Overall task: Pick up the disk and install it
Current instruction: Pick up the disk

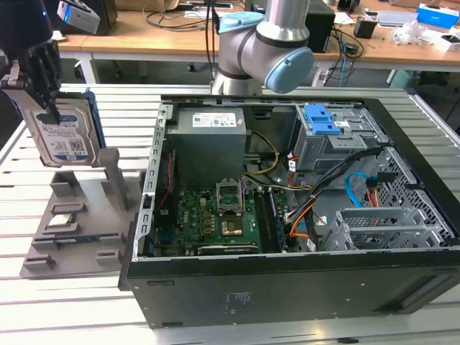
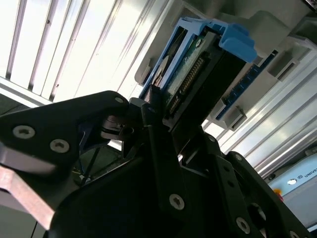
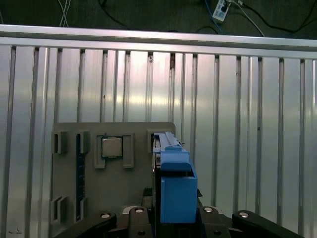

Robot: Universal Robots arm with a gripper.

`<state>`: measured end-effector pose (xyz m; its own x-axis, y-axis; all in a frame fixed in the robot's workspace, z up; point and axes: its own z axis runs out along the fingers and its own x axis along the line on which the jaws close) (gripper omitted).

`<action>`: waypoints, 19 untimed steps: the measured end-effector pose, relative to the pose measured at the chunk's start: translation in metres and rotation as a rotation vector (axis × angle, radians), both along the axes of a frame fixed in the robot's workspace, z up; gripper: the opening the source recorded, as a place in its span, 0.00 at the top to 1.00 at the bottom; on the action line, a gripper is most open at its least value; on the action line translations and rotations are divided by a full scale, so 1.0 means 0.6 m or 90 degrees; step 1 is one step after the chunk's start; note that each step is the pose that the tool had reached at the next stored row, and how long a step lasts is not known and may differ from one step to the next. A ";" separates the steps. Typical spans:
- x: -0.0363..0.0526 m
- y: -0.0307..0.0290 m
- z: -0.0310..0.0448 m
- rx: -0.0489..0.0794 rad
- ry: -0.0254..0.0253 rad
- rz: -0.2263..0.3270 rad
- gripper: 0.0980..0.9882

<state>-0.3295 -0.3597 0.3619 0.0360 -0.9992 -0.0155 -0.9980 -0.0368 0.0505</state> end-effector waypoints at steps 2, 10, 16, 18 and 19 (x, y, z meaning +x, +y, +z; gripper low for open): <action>0.000 0.0004 0.005 0.000 0.0003 0.000 0.70; 0.003 0.0024 0.036 0.000 0.0018 0.000 0.70; 0.005 0.0053 0.068 0.000 0.0034 0.000 0.70; 0.006 0.0061 0.076 0.000 0.0038 0.000 0.70; 0.006 0.0064 0.078 0.000 0.0039 0.000 0.70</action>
<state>-0.3260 -0.3558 0.4090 0.0359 -0.9992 -0.0158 -0.9977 -0.0367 0.0567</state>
